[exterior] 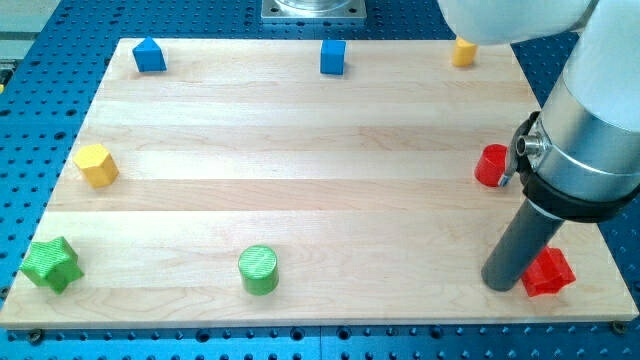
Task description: Move the red star close to the green circle
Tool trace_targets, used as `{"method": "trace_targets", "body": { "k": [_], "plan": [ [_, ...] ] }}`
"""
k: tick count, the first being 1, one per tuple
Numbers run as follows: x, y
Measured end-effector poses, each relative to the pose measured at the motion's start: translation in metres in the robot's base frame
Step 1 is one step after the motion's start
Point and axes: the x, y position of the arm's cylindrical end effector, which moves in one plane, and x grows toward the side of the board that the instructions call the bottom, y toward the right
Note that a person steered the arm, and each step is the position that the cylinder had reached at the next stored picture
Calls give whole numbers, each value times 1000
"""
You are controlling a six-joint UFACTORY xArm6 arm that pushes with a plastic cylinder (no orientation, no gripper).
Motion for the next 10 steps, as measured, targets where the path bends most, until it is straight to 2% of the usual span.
{"method": "trace_targets", "body": {
  "k": [4, 5, 7, 8, 9, 10],
  "plan": [
    [-2, -11],
    [-47, -18],
    [-47, 79],
    [5, 99],
    [-12, 37],
    [-44, -65]
  ]
}}
